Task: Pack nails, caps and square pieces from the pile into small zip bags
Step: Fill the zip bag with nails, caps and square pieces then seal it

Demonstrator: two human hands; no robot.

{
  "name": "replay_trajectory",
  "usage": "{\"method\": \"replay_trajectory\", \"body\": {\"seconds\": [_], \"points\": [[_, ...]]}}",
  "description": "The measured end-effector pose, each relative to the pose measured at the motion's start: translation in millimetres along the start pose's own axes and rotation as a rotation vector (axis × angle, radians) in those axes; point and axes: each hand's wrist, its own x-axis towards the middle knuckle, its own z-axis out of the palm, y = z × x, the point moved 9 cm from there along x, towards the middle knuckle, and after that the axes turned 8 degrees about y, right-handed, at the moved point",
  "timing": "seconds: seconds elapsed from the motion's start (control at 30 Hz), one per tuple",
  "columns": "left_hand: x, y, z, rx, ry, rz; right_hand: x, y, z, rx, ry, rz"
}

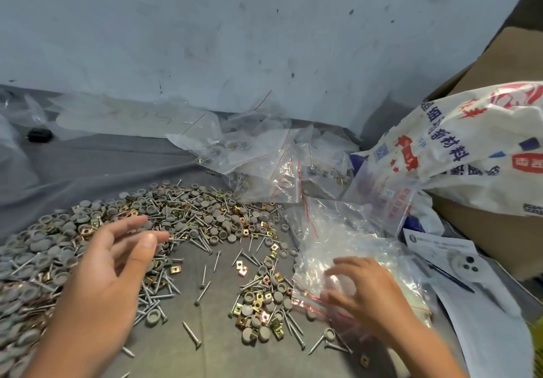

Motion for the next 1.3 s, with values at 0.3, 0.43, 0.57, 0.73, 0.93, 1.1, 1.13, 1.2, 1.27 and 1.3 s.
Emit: {"method": "replay_trajectory", "body": {"seconds": [0.3,0.43,0.57,0.73,0.93,1.1,1.13,1.2,1.27,1.3], "points": [[-9.7,3.3,12.4,0.044,-0.082,-0.032,-23.6,-21.1,-25.7,0.052,0.186,-0.088],[-15.2,-0.7,19.6,0.076,-0.118,-0.088,-14.9,-12.9,-43.4,0.504,0.271,0.133],[-23.9,-3.1,30.8,0.145,-0.189,-0.094,2.9,-27.0,-48.9,0.713,0.274,0.228],[-30.3,-3.0,39.3,0.189,-0.244,-0.075,24.7,-49.6,-30.0,0.882,0.089,0.288],[-29.5,-0.6,41.4,0.17,-0.256,0.022,33.9,-92.0,-50.9,1.399,-0.038,0.275],[-27.6,21.9,35.2,0.107,-0.189,0.132,30.1,-175.0,-48.2,1.48,-0.036,0.127],[-27.9,23.7,33.5,0.11,-0.178,0.143,29.3,-188.8,-41.5,1.495,-0.02,0.115],[-27.2,21.8,27.6,0.162,-0.129,0.153,26.6,-206.8,-30.6,1.471,0.035,0.086],[-24.3,19.3,18.8,0.246,-0.051,0.189,23.5,-212.1,-25.1,1.405,0.121,0.059],[-22.2,19.4,14.2,0.277,-0.016,0.212,21.9,-212.0,-22.6,1.379,0.15,0.056]]}}
